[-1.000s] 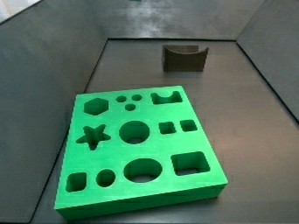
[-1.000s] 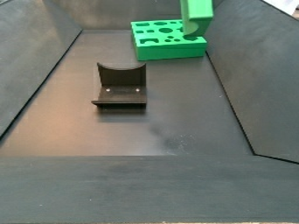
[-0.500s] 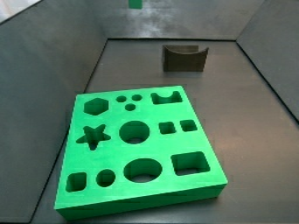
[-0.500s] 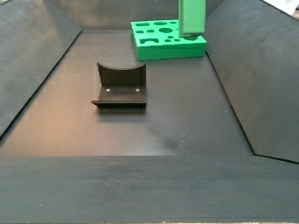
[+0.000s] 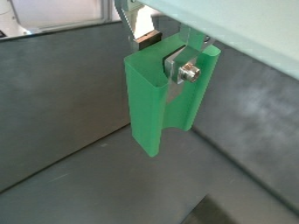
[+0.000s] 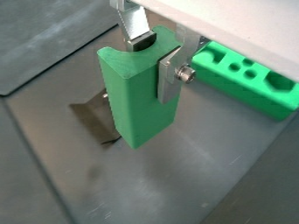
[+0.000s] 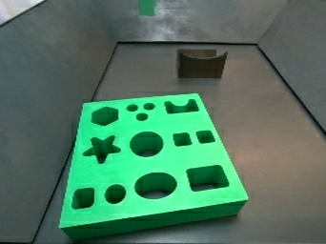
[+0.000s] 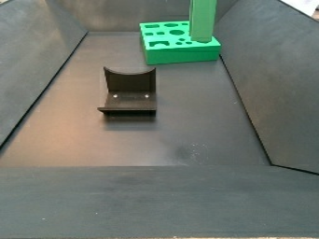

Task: Pick up the arch object. Move up. Place the arch object on the fixture. Regrasp the arch object. Rotate the arch object. Move to above the board. Insert the arch object.
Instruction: Rotate the arch object.

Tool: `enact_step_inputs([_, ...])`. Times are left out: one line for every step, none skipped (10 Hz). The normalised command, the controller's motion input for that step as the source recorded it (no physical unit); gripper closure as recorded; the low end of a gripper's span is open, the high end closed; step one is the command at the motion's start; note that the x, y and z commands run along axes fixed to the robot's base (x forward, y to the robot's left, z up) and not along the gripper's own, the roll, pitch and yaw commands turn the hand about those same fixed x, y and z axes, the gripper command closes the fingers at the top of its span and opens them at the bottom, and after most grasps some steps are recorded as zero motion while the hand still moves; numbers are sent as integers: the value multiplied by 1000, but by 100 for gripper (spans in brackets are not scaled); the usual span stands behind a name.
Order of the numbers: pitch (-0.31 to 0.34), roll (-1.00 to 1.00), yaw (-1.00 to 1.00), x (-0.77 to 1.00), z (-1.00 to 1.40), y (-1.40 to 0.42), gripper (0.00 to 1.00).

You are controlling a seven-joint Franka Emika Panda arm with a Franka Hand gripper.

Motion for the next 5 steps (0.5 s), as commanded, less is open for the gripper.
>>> enact_step_inputs([-47, -618, -48, -22, 4, 17, 100])
enact_step_inputs([-46, -472, -39, -18, 0, 13, 100])
enact_step_inputs([-39, -226, -12, -11, 1, 5, 100])
enact_step_inputs([-36, -364, -182, 0, -1000, 0, 100])
enact_step_inputs([-47, -295, -155, 8, -1000, 0, 100])
